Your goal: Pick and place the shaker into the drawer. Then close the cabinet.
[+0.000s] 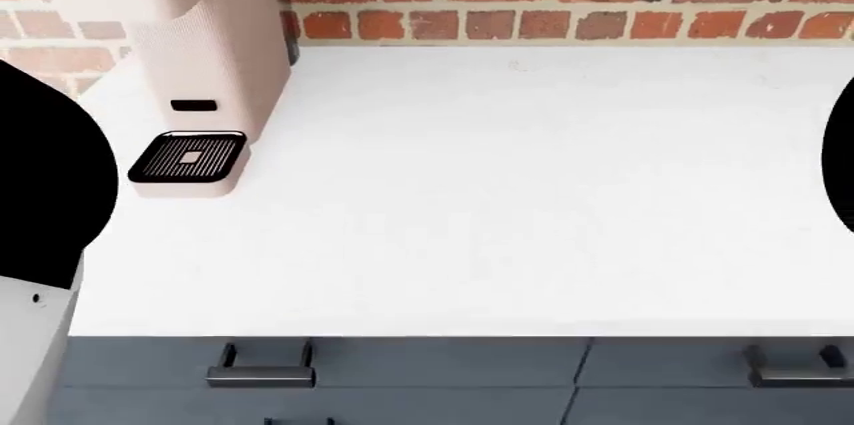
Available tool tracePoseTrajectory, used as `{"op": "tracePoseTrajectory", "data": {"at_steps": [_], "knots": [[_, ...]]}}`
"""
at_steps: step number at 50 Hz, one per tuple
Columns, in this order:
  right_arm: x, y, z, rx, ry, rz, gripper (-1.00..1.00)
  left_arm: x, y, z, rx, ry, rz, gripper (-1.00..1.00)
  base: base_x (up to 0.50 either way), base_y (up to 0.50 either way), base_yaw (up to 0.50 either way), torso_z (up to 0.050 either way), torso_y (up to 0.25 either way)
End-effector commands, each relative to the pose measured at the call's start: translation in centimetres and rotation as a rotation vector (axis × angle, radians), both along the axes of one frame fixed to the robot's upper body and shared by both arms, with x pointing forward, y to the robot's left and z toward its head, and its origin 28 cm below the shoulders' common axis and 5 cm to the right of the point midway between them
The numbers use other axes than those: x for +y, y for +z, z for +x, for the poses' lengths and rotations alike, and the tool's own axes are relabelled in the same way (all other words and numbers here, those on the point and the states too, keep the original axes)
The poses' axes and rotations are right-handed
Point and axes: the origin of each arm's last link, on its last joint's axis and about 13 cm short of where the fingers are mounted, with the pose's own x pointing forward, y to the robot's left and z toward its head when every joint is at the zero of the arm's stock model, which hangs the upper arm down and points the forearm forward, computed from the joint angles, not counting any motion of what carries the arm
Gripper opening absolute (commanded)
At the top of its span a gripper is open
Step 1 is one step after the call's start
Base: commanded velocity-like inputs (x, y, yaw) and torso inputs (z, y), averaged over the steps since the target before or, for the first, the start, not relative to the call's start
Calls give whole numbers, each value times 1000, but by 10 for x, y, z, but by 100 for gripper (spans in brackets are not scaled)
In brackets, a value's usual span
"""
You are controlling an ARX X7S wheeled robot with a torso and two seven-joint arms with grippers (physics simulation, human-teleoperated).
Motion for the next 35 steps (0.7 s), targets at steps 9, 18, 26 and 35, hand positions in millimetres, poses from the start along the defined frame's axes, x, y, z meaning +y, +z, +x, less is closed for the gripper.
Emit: {"op": "tracePoseTrajectory", "data": {"at_steps": [9,18,26,35], "knots": [[-1,-31,12,90,7,10,-100,-2,-30,7,43,-17,18,-100,-500,0,0,0,0],[3,-147,55,393,42,74,-100,-4,-152,40,326,24,68,-100,-111,0,0,0,0],[2,-257,52,625,26,166,-100,-3,-262,24,509,25,154,-100,0,0,0,0,0],[-17,-288,45,734,3,263,-100,1,-324,-3,645,13,191,-100,0,0,0,0,0]]}}
